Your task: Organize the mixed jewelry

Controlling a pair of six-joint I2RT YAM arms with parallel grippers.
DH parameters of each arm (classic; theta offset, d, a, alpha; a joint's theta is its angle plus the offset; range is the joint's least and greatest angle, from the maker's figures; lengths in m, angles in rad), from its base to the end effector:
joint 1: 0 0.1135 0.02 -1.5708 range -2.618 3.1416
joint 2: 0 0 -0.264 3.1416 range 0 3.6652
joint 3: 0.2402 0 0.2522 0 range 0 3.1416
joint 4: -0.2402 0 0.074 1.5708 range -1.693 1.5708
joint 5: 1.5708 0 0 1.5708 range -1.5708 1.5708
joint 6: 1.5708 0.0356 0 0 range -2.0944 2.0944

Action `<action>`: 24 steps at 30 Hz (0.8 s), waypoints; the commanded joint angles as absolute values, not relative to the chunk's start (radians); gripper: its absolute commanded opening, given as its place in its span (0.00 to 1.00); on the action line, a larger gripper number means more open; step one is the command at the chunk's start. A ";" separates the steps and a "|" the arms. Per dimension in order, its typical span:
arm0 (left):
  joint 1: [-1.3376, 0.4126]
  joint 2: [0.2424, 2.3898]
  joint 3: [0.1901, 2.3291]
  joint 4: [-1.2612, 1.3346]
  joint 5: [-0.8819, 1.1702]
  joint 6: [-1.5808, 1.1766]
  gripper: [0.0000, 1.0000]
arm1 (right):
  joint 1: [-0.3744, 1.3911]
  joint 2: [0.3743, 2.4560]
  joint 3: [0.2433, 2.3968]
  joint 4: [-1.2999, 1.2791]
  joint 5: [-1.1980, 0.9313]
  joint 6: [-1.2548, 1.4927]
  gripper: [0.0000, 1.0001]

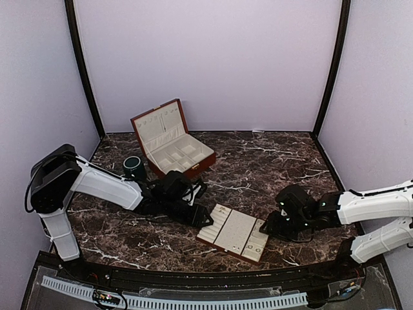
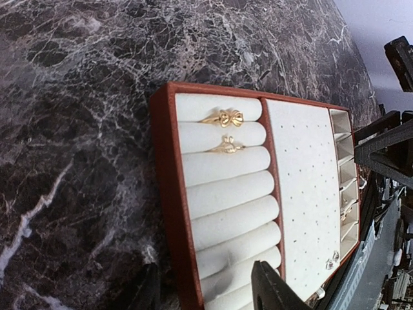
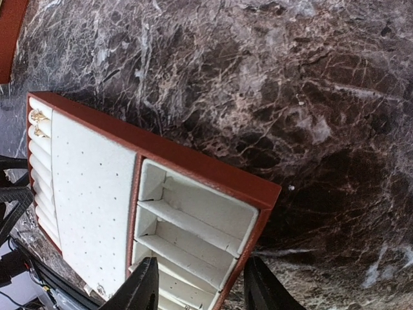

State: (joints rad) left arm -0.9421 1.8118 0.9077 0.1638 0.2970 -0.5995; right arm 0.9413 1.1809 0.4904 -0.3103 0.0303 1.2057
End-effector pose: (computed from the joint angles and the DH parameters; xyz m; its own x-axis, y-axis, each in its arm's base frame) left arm 0.2041 -0.2984 0.1416 -0.8356 0.2317 -0.4981 0.5196 0.6278 -0.5795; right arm 0.1221 0.1658 0.1557 -0.9227 0.3191 -0.2165 0.1780 0.8505 0.4950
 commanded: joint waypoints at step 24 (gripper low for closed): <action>-0.901 1.857 0.950 0.278 0.231 -0.623 0.47 | 0.881 1.422 0.697 -0.136 0.219 1.096 0.44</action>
State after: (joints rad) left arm -0.9134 1.8679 0.9348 0.2356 0.2264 -0.6331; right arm 0.9066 1.4178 0.6289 -0.2256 0.1997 1.1564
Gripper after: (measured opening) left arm 0.438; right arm 0.434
